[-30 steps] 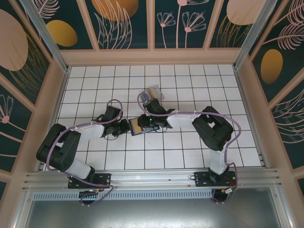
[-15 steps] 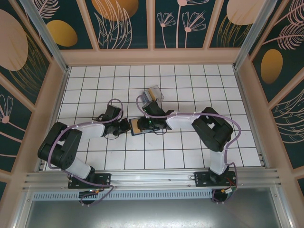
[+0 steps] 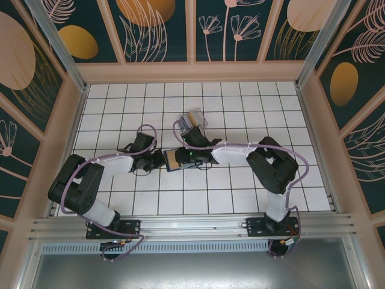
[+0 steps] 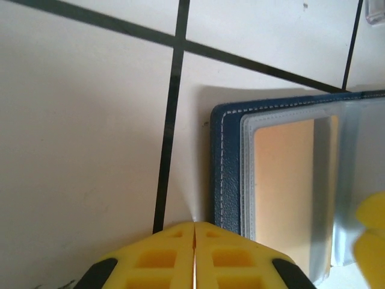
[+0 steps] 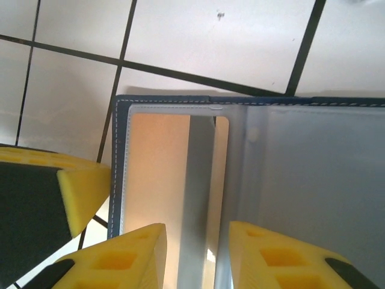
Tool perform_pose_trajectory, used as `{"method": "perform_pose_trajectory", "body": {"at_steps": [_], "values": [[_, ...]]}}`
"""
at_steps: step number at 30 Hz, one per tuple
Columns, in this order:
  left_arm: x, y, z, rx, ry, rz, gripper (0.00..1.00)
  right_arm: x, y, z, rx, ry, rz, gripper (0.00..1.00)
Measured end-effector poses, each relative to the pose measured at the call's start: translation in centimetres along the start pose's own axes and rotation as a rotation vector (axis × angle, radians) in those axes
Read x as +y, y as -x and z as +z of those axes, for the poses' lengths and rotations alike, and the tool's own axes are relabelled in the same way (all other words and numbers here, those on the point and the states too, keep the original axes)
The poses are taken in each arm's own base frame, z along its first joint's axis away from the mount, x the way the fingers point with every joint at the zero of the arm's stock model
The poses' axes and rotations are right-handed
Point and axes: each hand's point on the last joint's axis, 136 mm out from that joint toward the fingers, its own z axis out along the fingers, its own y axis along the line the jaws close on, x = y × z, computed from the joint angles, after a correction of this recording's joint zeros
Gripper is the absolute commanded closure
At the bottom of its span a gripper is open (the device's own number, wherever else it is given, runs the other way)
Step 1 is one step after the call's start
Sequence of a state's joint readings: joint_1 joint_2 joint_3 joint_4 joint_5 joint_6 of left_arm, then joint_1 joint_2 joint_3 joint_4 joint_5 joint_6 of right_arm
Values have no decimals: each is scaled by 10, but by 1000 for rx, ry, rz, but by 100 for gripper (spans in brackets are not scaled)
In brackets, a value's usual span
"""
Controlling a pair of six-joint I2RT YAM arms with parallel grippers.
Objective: Put the credit cards into the card holder
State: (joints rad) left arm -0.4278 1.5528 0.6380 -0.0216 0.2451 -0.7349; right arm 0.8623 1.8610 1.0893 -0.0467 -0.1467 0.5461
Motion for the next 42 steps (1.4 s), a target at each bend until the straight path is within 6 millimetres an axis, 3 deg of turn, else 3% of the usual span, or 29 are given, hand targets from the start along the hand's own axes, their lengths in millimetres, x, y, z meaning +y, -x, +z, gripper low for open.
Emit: {"method": "perform_pose_trajectory", "body": {"at_steps": [8, 13, 21, 28, 42], "values": [[-19, 33, -40, -164, -7, 64, 69, -3, 39, -33, -92, -4, -42, 62], [-26, 45, -56, -237, -14, 93, 62, -27, 40, -34, -80, -34, 1, 61], [-13, 32, -27, -145, 16, 92, 59, -52, 3, -25, 9, -88, 43, 61], [-13, 25, -13, -108, -16, 78, 60, -55, -6, -15, 45, -83, 59, 62], [-15, 19, -2, -72, -45, 66, 65, -40, -8, -8, 54, -60, 34, 64]]}}
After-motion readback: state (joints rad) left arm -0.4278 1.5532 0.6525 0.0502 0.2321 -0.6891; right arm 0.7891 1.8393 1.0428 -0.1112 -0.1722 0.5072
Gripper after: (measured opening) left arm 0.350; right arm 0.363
